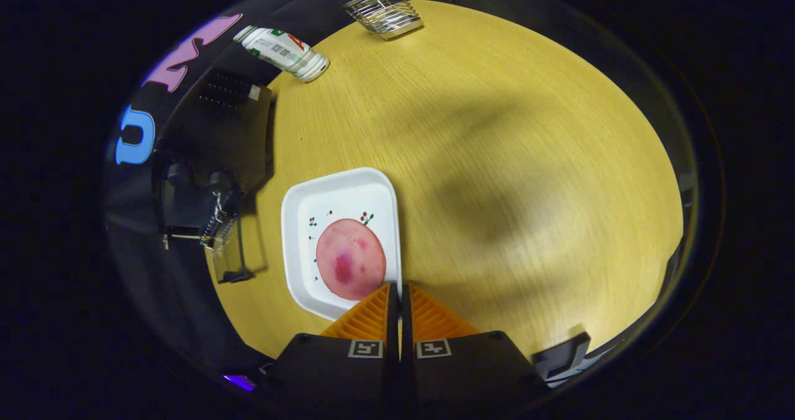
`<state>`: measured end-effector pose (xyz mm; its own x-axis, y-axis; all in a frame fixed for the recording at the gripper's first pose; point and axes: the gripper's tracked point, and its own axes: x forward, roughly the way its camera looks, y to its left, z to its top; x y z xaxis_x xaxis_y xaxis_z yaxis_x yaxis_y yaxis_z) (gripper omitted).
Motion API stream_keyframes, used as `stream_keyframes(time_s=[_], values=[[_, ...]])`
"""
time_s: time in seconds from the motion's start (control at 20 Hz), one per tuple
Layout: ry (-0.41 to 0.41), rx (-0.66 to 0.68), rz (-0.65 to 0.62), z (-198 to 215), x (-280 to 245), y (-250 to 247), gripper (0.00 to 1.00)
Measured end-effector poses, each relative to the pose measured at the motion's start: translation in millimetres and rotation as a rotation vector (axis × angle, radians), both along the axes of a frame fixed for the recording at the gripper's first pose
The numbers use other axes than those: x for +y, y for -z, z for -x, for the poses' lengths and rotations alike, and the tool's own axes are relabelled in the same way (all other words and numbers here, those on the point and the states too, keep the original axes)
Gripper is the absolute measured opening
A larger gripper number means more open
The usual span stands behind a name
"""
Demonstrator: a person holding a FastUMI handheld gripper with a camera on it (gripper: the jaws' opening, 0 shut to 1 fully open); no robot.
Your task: Open the toaster oven, put the food inside, and close the toaster oven door.
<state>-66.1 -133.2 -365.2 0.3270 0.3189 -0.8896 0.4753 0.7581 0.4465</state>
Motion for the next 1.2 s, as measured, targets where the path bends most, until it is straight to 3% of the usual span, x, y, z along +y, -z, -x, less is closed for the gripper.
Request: stream_keyframes(time_s=[0.25,0.65,0.95,1.2], values=[[0.239,-0.047,-0.135,6,14,-11,0.05],[0.496,-0.193,-0.240,29,19,-57,0.05],[0.592,-0.277,-0.304,46,52,-95,0.05],[0.544,-0.337,-0.353,47,109,-131,0.05]])
